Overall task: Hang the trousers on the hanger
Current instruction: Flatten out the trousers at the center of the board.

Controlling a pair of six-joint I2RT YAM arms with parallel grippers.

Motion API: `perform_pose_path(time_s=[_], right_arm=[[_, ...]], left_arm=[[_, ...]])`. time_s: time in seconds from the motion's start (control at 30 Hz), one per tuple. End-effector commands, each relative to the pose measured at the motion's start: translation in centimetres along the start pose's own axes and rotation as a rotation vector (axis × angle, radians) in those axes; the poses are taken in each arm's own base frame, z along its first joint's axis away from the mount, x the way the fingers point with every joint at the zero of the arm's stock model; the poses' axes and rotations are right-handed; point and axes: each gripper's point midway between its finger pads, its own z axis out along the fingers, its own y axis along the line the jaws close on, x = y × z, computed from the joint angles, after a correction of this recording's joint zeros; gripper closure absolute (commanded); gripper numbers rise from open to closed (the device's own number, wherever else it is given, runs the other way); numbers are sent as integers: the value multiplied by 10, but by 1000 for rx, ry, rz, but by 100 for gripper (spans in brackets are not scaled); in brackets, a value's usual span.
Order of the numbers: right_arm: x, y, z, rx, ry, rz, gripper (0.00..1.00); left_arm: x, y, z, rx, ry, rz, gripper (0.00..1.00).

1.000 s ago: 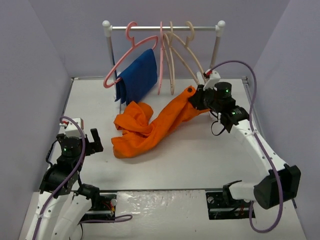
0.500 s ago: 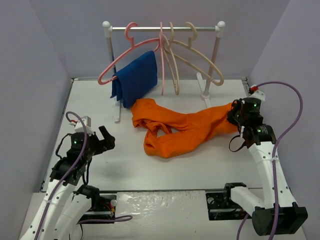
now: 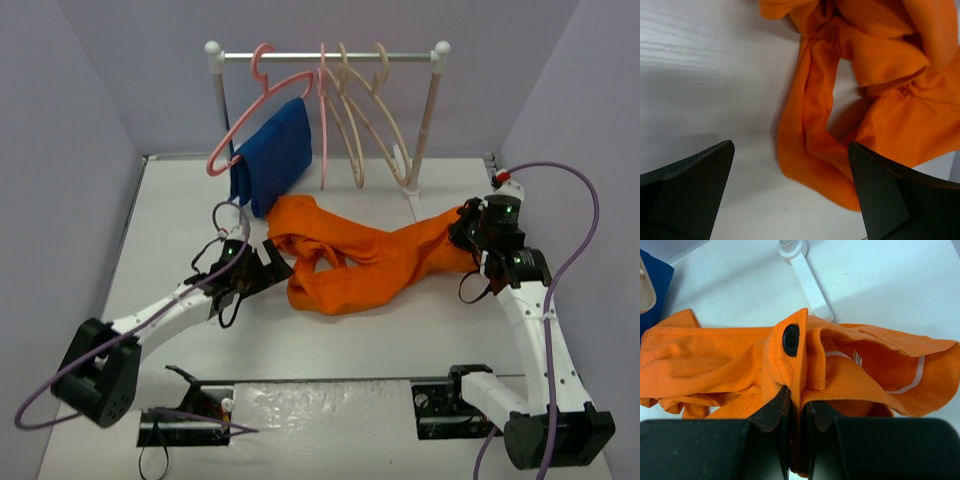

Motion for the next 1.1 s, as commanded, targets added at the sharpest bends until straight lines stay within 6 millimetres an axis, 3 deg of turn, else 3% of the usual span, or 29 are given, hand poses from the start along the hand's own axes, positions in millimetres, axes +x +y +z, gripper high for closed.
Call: perform_pose_path(time_s=[0.0, 0.17, 0.23, 0.33, 0.43, 0.53, 0.57, 0.6, 0.67, 0.8, 0.83, 0.9, 1.07], right_arm=[[-36, 21, -12, -92, -129, -2, 100], [-30, 17, -11, -80, -122, -5, 100], [-30, 15, -10, -73, -123, -2, 100], [-31, 15, -10, -69, -126, -3, 100], [-38, 16, -12, -66, -143, -11, 100], [-52, 20, -14, -63, -166, -20, 100], [-53, 20, -12, -60, -164, -23, 100], [-64, 25, -16, -69, -184, -22, 100], [-75, 30, -17, -76, -199, -21, 100], [-95, 31, -23, -51, -243, -8, 100], [-96, 31, -24, -48, -246, -7, 100], [-85, 23, -21, -26, -227, -5, 100], [-41, -5, -12, 59, -142, -21, 100]], left_arm=[[-36, -63, 19, 208, -102, -87, 4], [-18, -71, 38, 220, -64, -112, 7], [-6, -72, 45, 208, -38, -110, 14], [12, -69, 49, 182, -10, -113, 49], [0, -56, 33, 121, -63, -116, 98], [-44, -39, -28, -58, -192, 54, 100], [-67, -49, -40, -70, -266, 64, 100], [-85, -43, -73, -149, -310, 156, 100], [-133, -55, -131, -227, -459, 219, 100], [-163, -45, -203, -387, -528, 322, 98], [-165, -44, -208, -396, -532, 324, 98], [-149, -29, -205, -412, -484, 315, 72], [-87, 24, -171, -457, -328, 253, 70]])
